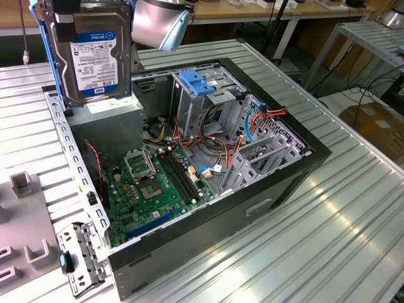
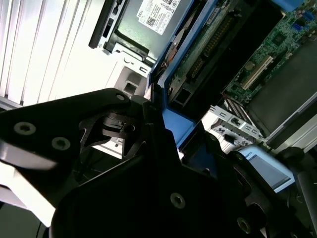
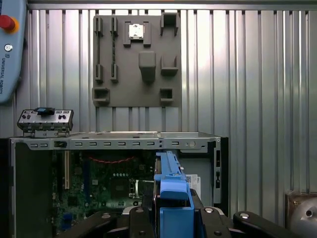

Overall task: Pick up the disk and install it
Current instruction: 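Pick up the disk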

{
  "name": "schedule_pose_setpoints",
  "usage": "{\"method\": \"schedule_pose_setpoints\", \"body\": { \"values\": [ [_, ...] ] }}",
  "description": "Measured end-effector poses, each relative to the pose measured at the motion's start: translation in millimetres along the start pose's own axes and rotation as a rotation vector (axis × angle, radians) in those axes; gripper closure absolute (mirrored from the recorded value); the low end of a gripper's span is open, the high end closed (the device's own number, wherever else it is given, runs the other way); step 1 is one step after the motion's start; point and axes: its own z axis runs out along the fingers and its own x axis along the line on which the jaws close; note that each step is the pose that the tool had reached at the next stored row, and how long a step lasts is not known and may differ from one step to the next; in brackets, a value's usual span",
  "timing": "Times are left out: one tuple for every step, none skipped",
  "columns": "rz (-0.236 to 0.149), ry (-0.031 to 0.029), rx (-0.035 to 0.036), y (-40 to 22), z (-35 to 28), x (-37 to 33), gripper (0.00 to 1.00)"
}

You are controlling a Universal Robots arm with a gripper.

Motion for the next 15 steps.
{"method": "schedule_pose_setpoints", "body": {
  "values": [
    [0.000,0.0000,0.0000,-1.8,0.0,0.6,0.63],
    [0.000,-0.0001,0.0000,-3.4,0.0,1.4,0.63],
    [0.000,-0.0001,-0.0001,-5.0,0.0,2.5,0.63],
    [0.000,0.0000,-0.0001,-6.3,0.0,3.6,0.63],
    [0.000,0.0000,-0.0001,-7.6,0.0,4.9,0.63],
    [0.001,0.0000,-0.0001,-8.8,0.1,6.4,0.63],
    [0.001,0.0001,-0.0002,-9.9,0.1,8.0,0.63],
    [0.001,0.0001,-0.0002,-11.3,0.2,10.2,0.63],
    [0.001,0.0000,-0.0002,-12.4,0.3,12.0,0.63],
    [0.001,0.0000,-0.0001,-14.2,0.4,14.5,0.63],
    [0.001,-0.0001,-0.0001,-15.4,0.5,15.8,0.63],
    [0.001,-0.0001,-0.0001,-18.1,0.7,17.3,0.63],
    [0.001,0.0001,-0.0002,-20.1,0.8,18.2,0.63],
    [0.001,0.0000,-0.0002,-21.7,0.9,18.7,0.63],
    [0.001,-0.0001,-0.0001,-25.4,1.3,19.4,0.63]
  ]
}}
